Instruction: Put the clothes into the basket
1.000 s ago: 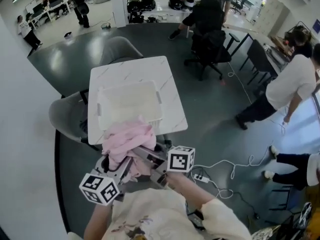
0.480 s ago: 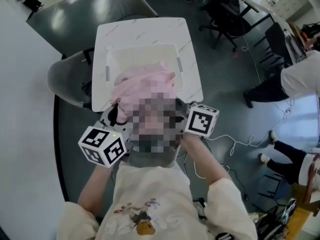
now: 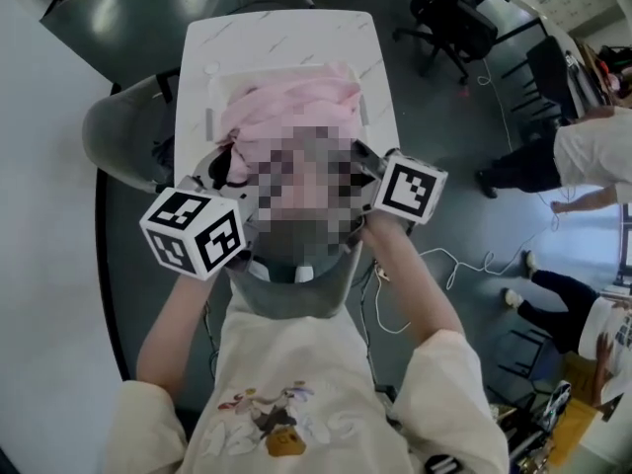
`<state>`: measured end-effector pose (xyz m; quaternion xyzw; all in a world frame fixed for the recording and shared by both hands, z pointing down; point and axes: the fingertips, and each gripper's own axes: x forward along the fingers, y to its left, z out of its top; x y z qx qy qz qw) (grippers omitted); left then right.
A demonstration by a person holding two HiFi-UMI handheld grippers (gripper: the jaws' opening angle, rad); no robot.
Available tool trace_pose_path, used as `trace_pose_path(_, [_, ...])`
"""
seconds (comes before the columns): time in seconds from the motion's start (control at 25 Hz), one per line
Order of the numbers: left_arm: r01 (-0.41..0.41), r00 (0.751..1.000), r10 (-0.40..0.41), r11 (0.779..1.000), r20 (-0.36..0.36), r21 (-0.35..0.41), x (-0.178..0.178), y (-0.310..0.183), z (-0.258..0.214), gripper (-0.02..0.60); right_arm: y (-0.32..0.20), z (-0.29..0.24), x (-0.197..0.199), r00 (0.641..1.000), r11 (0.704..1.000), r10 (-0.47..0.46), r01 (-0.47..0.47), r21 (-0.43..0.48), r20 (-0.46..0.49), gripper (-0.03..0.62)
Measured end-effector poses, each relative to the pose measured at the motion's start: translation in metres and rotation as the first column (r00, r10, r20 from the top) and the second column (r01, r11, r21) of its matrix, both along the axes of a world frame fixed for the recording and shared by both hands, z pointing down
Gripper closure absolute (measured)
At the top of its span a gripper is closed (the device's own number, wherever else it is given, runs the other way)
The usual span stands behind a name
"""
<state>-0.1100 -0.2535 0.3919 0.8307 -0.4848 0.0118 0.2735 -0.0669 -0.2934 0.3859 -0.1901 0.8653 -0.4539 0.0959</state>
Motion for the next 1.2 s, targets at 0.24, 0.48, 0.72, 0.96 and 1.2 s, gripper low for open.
trace_pose_path(0.24, [-0.004, 1.000, 0.004, 1.000, 0.008, 0.018, -0.002, -0.023, -0.005, 0.328, -0.022, -0.009, -0.004, 1.000, 1.000, 0.003, -0.003, 0.022, 0.009, 0.290])
trace_pose_path(0.48, [-0.006, 1.000, 0.006, 0.999, 0.019, 0.034, -0.009, -0.045, -0.006, 0.328, -0.042, -0.011, -0.012, 1.000, 0.999, 0.015, -0.015, 0.029, 0.011, 0.290])
trace_pose_path(0.72, [0.002, 0.999, -0.004, 0.999, 0.041, 0.045, -0.016, -0.070, 0.000, 0.328, -0.067, -0.007, -0.018, 1.000, 0.999, 0.022, -0.021, 0.050, -0.021, 0.290])
trace_pose_path(0.96, [-0.026, 0.998, 0.025, 1.000, 0.059, 0.014, -0.009, -0.092, 0.028, 0.328, -0.091, 0.032, -0.002, 0.985, 0.998, 0.066, -0.065, 0.013, -0.160, 0.290])
trace_pose_path(1.2, [-0.081, 0.990, 0.087, 0.995, 0.110, -0.057, -0.008, -0.106, 0.065, 0.328, -0.102, 0.066, -0.003, 0.984, 0.995, 0.070, -0.079, -0.052, -0.161, 0.289])
